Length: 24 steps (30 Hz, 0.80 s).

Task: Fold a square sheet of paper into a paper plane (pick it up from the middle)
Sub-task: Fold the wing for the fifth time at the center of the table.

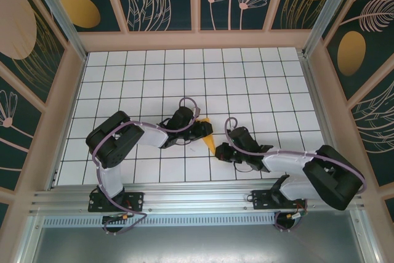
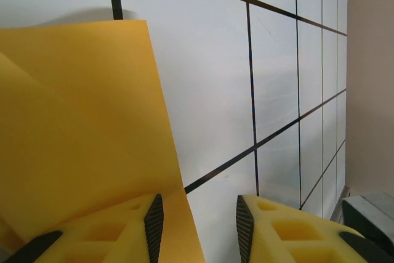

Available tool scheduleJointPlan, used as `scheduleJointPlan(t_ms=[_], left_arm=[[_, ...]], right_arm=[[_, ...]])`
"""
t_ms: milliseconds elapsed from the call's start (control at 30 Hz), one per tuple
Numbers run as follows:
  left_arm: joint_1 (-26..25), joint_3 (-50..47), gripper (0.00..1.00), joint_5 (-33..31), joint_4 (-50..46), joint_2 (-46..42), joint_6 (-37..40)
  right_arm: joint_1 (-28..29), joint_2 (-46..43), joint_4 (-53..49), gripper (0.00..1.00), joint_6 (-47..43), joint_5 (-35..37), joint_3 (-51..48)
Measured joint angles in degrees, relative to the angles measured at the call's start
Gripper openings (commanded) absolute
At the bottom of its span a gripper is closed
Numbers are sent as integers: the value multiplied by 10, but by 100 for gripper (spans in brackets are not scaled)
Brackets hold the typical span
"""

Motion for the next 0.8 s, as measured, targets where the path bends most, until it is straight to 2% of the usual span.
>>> scheduleJointPlan(t_ms=[100, 267, 467, 633, 800], left_arm=[[0, 1, 39, 0, -1, 0, 0], [0, 2, 39, 0, -1, 1, 0], [0, 4, 39, 0, -2, 2, 0], [0, 7, 39, 0, -4, 4, 1], [0, 9, 39, 0, -6, 5, 4]], right_arm=[[-1, -35, -26, 17, -5, 5, 9], [-1, -47, -26, 13, -16, -14, 35], [-3, 26, -8, 5, -34, -47, 79], [-20, 92, 5, 3, -36, -65, 89], [-40, 115, 6, 2, -41, -70, 87]])
